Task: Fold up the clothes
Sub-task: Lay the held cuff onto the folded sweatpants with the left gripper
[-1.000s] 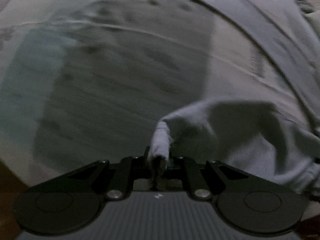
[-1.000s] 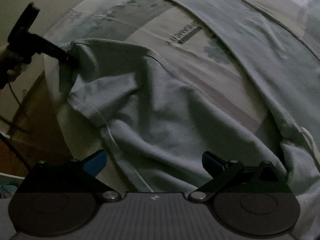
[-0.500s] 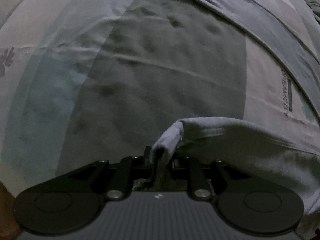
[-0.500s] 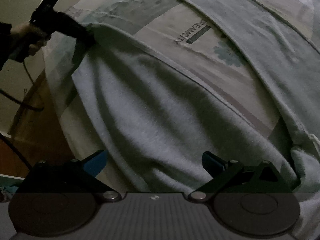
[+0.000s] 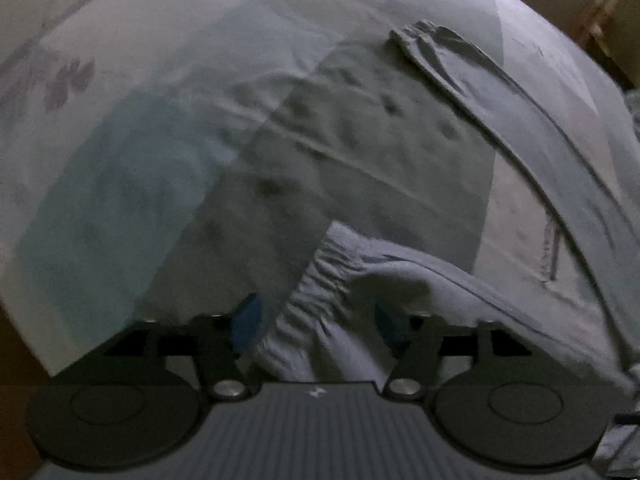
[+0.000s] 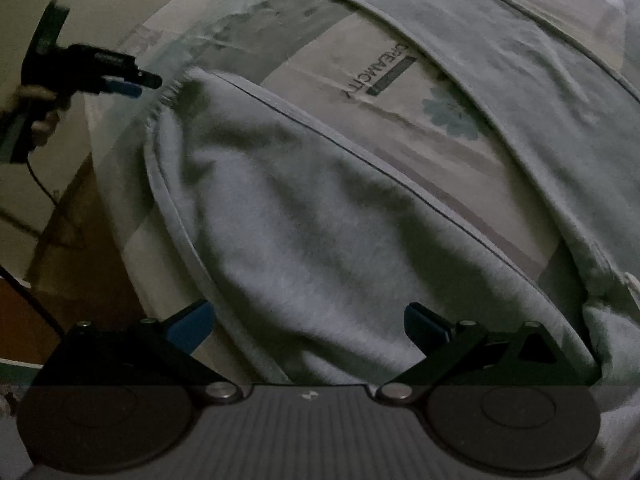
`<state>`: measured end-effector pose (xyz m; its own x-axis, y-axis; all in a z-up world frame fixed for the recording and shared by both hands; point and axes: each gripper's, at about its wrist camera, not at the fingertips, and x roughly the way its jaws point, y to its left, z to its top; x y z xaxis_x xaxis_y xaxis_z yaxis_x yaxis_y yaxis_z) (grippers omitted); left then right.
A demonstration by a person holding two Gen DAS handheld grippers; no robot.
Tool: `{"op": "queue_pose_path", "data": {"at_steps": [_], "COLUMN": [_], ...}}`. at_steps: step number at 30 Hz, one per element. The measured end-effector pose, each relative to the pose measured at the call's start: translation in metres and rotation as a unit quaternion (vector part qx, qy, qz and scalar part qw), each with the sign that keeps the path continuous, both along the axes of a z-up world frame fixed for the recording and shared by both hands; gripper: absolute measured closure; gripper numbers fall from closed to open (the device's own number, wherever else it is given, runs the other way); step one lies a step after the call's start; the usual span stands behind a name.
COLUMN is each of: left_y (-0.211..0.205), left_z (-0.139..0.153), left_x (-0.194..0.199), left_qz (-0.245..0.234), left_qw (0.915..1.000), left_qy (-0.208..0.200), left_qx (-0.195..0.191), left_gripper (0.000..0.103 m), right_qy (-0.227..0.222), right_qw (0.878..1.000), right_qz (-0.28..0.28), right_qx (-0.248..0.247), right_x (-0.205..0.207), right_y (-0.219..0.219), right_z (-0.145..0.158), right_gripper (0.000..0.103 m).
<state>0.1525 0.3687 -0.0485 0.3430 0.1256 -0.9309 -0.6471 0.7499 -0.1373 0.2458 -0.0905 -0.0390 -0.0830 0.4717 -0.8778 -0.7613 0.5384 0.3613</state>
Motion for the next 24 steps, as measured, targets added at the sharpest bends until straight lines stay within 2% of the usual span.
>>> {"op": "queue_pose_path", "data": {"at_steps": [4, 9, 12, 18, 22, 24], "left_y": [0.001, -0.009, -0.014, -0.008, -0.003, 0.0], "left_z": [-0.012, -0.037, -0.056, -0.069, -0.076, -0.079], "left_x": [-0.016, -0.044, -0.054, -0.072, -0.085, -0.091], "left_qz": [0.054, 0.124, 0.149, 0.179, 0.198, 0.207], "left_qw": [0.9983, 0.9907, 0.9859, 0.9717, 0.9571, 0.9483], "left_qy": [0.002, -0.021, -0.03, -0.104, -0.156, -0.182], "left_qx": [-0.02, -0.052, -0.07, -0.114, -0.143, -0.157], "left_gripper": [0.038, 0.043, 0.055, 0.055, 0.055, 0.06], "right_qy": [0.0, 0.006, 0.005, 0.025, 0.035, 0.057], "right_qw": [1.0, 1.0, 1.0, 0.999, 0.997, 0.995], "right_qz": [0.005, 0.005, 0.01, 0.027, 0.052, 0.052], "right_qx": [0.003, 0.005, 0.008, 0.025, 0.045, 0.064], "right_x": [0.002, 0.004, 0.005, 0.017, 0.029, 0.042], "right_y": [0.0, 0.002, 0.005, 0.02, 0.05, 0.07], "right_z": [0.0, 0.003, 0.004, 0.006, 0.012, 0.015], "right_gripper": [0.0, 0.0, 0.0, 0.0, 0.0, 0.0]}}
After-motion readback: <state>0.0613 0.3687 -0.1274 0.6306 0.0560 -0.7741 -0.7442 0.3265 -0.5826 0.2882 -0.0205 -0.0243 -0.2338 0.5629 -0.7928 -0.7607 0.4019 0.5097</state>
